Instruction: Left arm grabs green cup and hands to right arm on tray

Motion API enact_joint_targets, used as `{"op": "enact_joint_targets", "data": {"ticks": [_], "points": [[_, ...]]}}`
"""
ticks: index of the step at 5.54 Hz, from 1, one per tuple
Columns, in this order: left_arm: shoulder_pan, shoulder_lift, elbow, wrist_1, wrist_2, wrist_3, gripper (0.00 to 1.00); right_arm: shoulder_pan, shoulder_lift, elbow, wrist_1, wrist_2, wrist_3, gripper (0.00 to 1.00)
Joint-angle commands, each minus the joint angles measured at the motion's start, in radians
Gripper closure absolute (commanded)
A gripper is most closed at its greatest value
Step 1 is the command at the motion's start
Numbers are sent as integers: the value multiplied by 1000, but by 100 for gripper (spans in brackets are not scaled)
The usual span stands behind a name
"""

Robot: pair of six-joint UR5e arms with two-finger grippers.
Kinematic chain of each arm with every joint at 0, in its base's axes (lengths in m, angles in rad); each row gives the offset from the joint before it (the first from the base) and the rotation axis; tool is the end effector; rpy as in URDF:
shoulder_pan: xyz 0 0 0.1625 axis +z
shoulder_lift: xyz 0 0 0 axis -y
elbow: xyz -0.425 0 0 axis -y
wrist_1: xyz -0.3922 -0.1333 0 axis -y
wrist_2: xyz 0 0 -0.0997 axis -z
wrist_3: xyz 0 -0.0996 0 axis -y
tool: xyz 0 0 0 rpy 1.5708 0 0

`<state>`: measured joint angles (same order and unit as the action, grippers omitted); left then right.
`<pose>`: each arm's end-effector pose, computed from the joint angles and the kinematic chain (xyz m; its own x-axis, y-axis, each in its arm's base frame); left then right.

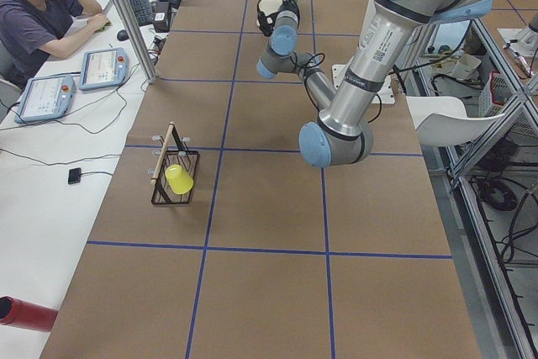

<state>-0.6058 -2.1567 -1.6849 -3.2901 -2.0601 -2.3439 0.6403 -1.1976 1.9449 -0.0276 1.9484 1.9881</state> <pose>0.3768 -0.3662 0.1321 -0.6141 -0.3245 -0.7195 -0.2538 0.9443 -0.2093 -0.3004 -0.3442 0.1557 -0.6182 0.0092 0.7860 -0.0902 0.9925 -0.0826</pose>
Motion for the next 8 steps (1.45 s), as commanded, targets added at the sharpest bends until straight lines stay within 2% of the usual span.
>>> {"op": "enact_joint_targets", "data": {"ticks": [1, 2, 3, 5, 6, 7, 8], "points": [[0, -2, -2, 1, 0, 0, 98, 1, 0, 2, 0, 0, 0, 29], [0, 0, -2, 1, 0, 0, 98, 1, 0, 2, 0, 1, 0, 29], [0, -2, -2, 1, 0, 0, 98, 1, -2, 2, 0, 1, 0, 36], [0, -2, -1, 1, 0, 0, 98, 1, -7, 0, 0, 7, -2, 89], [0, -2, -1, 1, 0, 0, 73, 4, -7, 2, -2, 6, -9, 100], [-5, -5, 1, 1, 5, 17, 1, 7, -16, 2, -11, 9, -11, 100], [-14, -5, 7, 1, 5, 37, 0, 9, -20, 3, -11, 9, -11, 100]]}}
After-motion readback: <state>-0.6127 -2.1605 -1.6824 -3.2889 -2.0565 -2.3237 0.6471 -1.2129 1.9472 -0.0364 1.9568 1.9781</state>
